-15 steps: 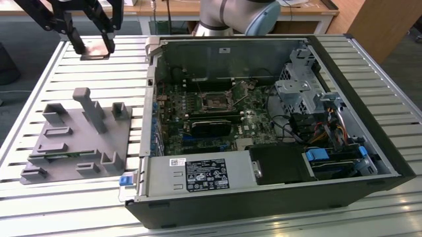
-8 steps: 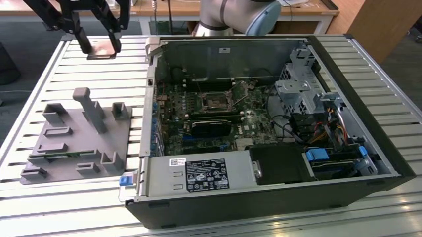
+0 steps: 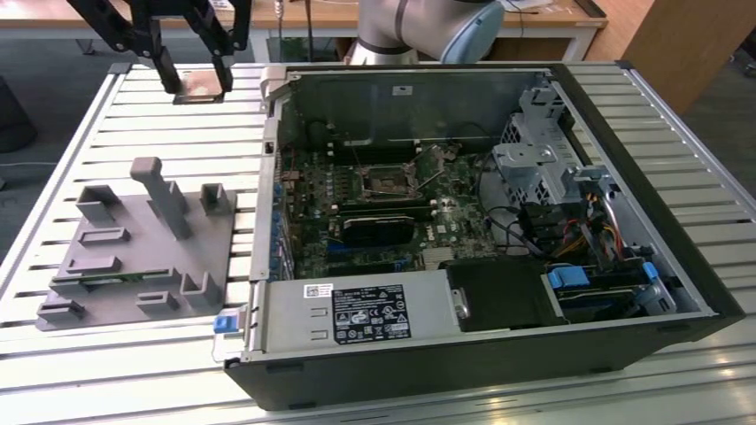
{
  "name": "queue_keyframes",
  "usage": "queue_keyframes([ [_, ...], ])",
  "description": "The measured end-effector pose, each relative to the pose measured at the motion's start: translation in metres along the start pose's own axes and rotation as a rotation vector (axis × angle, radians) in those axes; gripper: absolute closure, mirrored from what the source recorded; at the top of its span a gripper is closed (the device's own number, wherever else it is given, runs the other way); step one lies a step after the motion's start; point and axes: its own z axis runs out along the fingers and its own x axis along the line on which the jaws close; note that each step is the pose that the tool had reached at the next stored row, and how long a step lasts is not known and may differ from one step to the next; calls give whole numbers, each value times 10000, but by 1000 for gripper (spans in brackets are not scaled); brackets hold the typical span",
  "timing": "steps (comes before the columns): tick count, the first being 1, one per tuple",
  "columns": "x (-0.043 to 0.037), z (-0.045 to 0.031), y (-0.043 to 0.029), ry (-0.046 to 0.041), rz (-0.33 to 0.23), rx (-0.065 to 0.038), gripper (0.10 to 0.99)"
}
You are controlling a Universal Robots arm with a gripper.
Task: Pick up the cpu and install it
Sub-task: 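Pick up the cpu and move it towards the insertion slot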
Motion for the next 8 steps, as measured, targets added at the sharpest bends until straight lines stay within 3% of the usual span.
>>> queue_keyframes([
  [8, -196, 5, 40, -1, -1, -1, 561],
])
